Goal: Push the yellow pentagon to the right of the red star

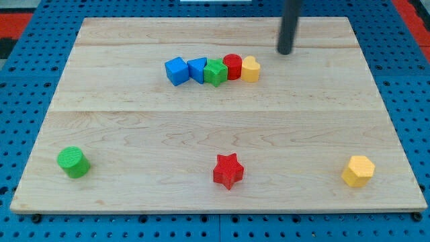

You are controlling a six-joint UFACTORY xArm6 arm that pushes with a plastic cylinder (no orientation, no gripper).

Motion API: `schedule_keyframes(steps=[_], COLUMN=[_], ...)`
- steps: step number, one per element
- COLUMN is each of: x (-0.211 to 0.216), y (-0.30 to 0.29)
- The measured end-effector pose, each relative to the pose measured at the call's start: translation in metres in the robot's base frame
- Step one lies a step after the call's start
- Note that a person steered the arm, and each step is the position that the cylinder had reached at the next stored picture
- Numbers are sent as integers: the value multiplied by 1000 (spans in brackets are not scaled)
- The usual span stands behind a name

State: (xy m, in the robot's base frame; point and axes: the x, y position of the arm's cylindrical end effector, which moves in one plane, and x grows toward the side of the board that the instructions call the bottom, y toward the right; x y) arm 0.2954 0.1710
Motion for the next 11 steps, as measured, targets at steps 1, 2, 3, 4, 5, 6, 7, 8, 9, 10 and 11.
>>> schedule_keyframes(steps=[1,2,3,4,5,6,7,8,9,10,11], x=[44,114,182,237,243,256,275,270,230,214,228], y=[85,138,148,144,105,81,77,4,-86,-99,-38])
